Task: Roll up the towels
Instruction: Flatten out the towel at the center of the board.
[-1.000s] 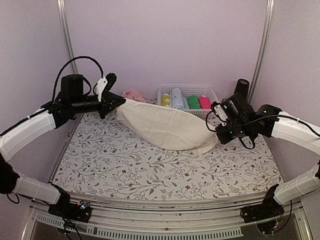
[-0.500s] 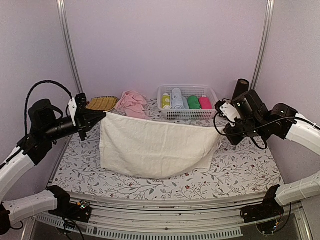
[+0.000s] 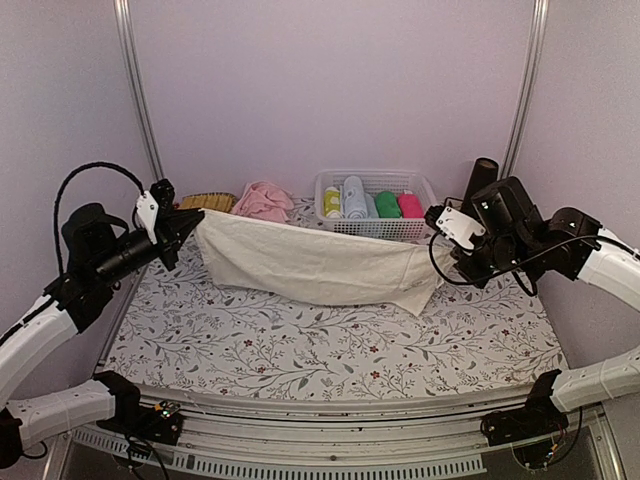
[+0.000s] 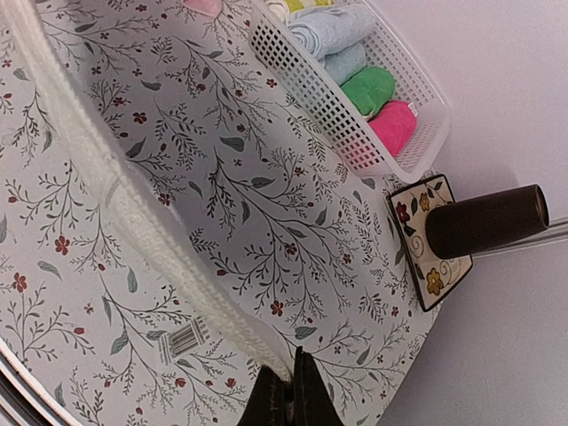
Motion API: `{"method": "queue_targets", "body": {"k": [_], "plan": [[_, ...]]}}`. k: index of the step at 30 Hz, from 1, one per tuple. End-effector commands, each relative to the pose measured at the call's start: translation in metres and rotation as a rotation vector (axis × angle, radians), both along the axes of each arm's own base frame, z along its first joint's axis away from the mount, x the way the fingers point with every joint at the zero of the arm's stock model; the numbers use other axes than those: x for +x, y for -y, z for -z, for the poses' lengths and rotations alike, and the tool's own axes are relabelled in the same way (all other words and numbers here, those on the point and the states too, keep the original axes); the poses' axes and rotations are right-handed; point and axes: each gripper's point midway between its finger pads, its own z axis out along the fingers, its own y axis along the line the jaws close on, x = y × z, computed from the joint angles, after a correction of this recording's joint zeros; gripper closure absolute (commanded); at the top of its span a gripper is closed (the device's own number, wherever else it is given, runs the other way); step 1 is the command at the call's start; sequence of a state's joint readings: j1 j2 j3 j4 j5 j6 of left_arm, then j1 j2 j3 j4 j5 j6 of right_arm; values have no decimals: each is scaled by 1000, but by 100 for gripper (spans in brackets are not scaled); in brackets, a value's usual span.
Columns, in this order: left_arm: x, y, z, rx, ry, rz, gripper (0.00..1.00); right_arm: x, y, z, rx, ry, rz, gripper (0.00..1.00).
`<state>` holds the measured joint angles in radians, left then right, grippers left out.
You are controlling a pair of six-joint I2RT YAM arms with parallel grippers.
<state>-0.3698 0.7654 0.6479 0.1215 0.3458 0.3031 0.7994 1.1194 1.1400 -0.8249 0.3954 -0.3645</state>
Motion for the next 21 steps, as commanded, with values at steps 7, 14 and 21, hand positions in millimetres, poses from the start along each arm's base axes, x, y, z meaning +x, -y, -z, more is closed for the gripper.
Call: {"method": "queue_targets", "body": {"k": [7, 14, 21], "plan": [[-33, 8, 16, 107, 21, 143, 100, -11, -13, -37, 45, -1, -101, 98], [-70, 21, 22, 122, -66, 327, 100, -13, -20, -31, 26, -37, -147, 98], [-3, 0, 68, 115, -197, 38, 100, 53, -21, 6, -148, -28, -19, 98]]}}
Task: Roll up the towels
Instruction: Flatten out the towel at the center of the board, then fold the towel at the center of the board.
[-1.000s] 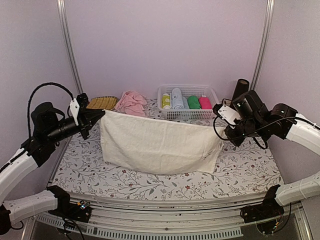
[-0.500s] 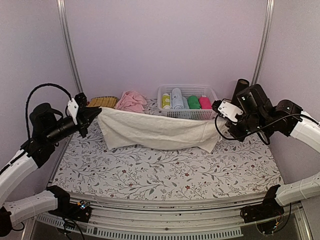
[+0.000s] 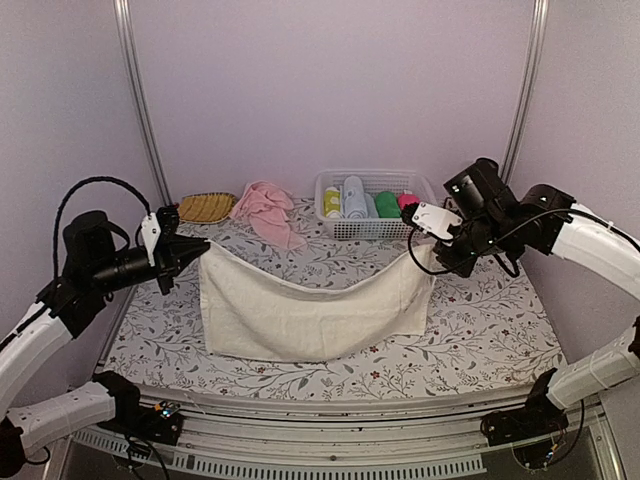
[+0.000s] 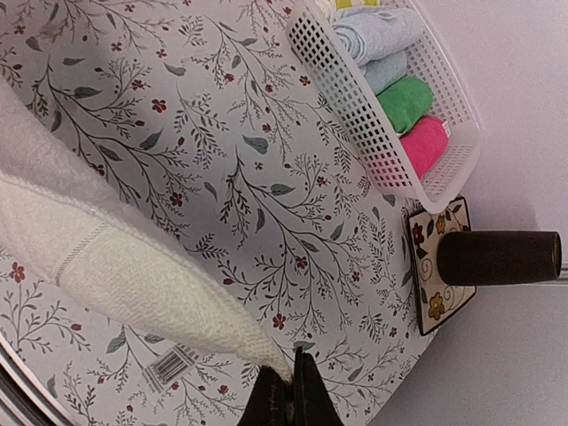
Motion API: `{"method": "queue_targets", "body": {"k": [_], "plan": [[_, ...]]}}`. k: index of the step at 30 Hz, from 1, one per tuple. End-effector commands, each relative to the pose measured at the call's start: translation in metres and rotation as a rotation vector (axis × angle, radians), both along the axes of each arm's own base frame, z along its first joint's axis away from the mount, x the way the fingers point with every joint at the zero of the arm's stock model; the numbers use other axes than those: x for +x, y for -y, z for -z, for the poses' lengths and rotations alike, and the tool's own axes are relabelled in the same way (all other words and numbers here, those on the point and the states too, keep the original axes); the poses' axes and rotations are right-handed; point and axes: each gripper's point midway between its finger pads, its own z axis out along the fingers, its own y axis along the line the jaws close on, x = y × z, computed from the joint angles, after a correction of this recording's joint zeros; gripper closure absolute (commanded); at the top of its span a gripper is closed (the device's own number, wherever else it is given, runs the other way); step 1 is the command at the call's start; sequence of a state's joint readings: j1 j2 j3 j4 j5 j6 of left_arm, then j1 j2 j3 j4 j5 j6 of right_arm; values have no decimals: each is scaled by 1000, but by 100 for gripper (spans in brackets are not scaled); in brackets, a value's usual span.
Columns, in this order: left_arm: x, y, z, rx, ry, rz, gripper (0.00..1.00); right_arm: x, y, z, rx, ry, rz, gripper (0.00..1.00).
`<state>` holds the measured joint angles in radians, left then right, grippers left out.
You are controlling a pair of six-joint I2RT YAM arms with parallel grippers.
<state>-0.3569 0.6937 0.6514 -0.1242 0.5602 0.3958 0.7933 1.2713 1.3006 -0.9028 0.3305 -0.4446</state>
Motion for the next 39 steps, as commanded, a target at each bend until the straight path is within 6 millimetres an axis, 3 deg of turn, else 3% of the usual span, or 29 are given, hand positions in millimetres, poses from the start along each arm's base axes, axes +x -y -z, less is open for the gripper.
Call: {"method": "queue_targets", "body": {"k": [1, 6, 12, 15, 20, 24, 31, 35, 39], "plan": [[50, -18, 46, 35, -115, -207, 100, 54, 6, 15, -83, 42, 95, 98], [102, -37, 92, 59, -195, -392, 100, 113, 15, 61, -149, -2, 167, 98], [156, -55, 113, 71, -164, -527, 100, 169, 5, 99, -194, 7, 179, 98], [175, -48, 131, 108, -187, -513, 100, 187, 3, 113, -216, 15, 186, 98], [194, -48, 143, 147, -168, -532, 100, 197, 1, 127, -228, 32, 182, 98], [195, -49, 141, 175, -109, -526, 100, 196, -1, 129, -217, 27, 177, 98], [158, -37, 137, 242, -6, -367, 100, 169, 7, 130, -182, -22, 186, 98], [137, -34, 145, 263, -38, -289, 100, 150, 12, 147, -200, -63, 177, 98], [125, -37, 150, 265, -47, -275, 100, 138, 11, 150, -183, -84, 168, 98]]}}
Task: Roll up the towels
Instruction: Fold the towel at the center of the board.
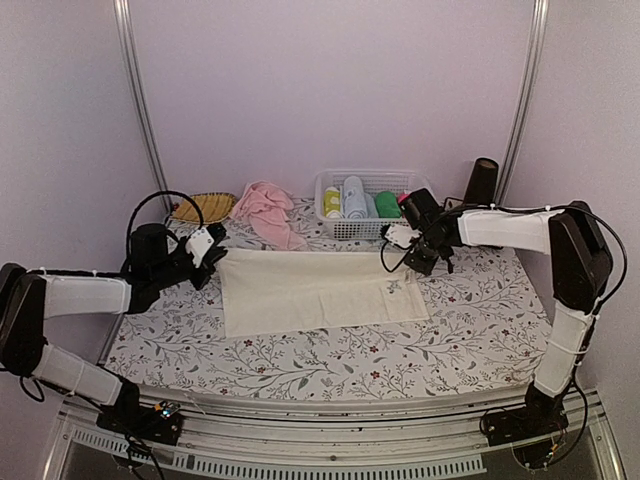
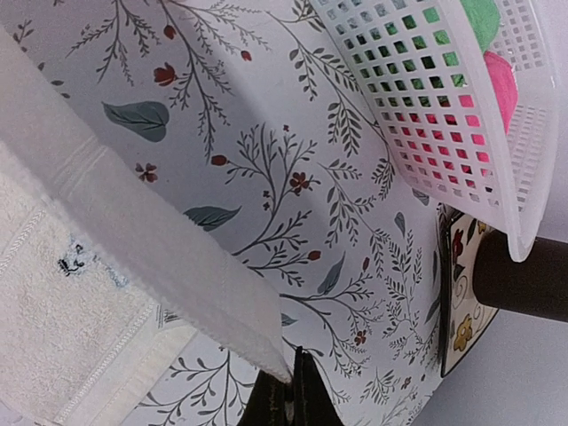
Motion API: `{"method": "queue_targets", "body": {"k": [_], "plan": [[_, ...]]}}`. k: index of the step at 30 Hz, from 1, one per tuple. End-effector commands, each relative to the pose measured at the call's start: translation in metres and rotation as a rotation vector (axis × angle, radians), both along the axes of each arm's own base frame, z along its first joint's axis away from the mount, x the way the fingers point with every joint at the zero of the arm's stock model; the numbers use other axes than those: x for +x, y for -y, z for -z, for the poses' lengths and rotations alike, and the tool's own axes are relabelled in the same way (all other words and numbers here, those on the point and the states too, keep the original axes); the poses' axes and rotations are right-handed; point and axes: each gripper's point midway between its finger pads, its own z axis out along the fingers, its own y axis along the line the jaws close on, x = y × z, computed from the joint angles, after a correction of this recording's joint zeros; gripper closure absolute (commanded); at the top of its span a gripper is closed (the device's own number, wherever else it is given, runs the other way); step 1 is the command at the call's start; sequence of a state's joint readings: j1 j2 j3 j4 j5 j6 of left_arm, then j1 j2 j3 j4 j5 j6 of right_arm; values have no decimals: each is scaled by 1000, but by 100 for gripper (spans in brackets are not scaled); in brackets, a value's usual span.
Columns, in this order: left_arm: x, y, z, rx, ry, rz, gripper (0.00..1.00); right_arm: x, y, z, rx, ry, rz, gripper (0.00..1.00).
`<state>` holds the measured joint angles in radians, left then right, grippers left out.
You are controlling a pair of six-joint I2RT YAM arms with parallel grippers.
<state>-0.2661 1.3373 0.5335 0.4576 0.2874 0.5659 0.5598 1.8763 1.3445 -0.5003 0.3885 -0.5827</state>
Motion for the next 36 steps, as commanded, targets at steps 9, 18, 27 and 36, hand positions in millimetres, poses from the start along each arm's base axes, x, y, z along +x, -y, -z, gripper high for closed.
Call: {"method": "queue_targets", "body": {"k": [9, 18, 27, 36], "plan": [[-37, -10, 16, 20, -60, 94, 100, -32, 0, -13, 44, -13, 1, 98], [-61, -5, 26, 55, -102, 180, 100, -56, -2, -2, 25, -71, 6, 98], [-76, -6, 37, 117, -127, 230, 100, -74, 3, 12, 2, -120, 16, 98], [-92, -1, 45, 136, -166, 304, 100, -87, -2, 23, -12, -166, 0, 98]]}}
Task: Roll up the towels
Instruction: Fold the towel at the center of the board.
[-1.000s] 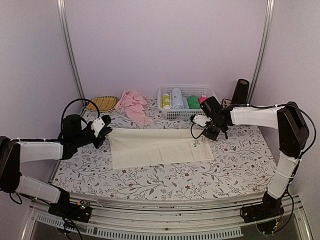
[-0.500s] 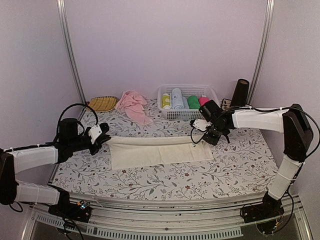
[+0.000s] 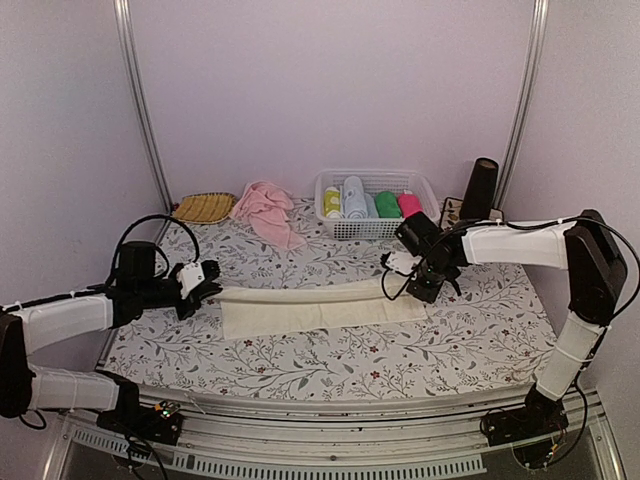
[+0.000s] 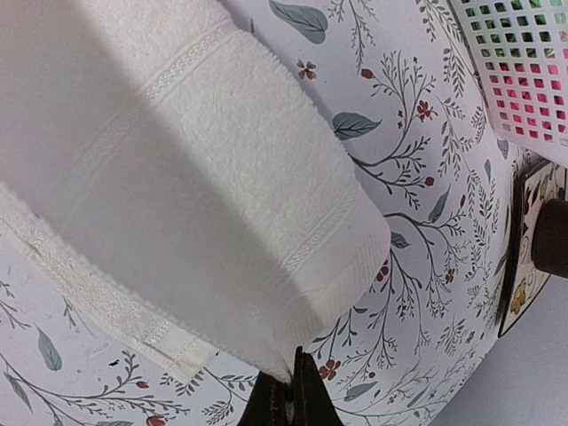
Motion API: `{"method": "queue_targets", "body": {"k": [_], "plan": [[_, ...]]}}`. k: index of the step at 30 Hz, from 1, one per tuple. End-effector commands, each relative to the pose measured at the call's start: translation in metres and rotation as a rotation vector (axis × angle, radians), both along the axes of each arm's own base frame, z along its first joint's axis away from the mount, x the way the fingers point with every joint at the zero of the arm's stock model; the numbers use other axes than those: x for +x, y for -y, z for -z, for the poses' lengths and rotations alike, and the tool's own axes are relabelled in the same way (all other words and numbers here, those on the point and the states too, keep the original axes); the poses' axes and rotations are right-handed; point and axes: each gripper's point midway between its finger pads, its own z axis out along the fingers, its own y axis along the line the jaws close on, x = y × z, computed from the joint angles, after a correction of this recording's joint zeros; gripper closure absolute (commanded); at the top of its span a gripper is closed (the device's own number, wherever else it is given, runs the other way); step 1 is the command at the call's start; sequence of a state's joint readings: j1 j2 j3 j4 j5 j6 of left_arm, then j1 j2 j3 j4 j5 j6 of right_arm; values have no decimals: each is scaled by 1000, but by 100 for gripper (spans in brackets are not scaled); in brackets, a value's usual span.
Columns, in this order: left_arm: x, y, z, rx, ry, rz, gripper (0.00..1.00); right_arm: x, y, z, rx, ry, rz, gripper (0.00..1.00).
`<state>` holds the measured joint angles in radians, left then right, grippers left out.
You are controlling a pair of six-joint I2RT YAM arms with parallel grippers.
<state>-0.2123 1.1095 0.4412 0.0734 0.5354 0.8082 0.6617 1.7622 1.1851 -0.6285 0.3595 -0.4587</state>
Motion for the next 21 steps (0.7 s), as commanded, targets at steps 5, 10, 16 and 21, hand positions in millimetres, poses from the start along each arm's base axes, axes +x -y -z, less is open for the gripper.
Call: {"method": "queue_targets", "body": {"k": [5, 10, 16, 21], "plan": [[-15, -3, 16, 47, -44, 45, 100, -15, 3, 10, -27, -50, 3, 98], [-16, -4, 23, 68, -57, 59, 100, -18, 2, 14, -32, -67, -6, 98], [-17, -5, 34, 105, -71, 74, 100, -22, 5, 20, -51, -86, -5, 98], [-19, -1, 47, 144, -99, 96, 100, -22, 5, 23, -60, -93, -2, 98]]}}
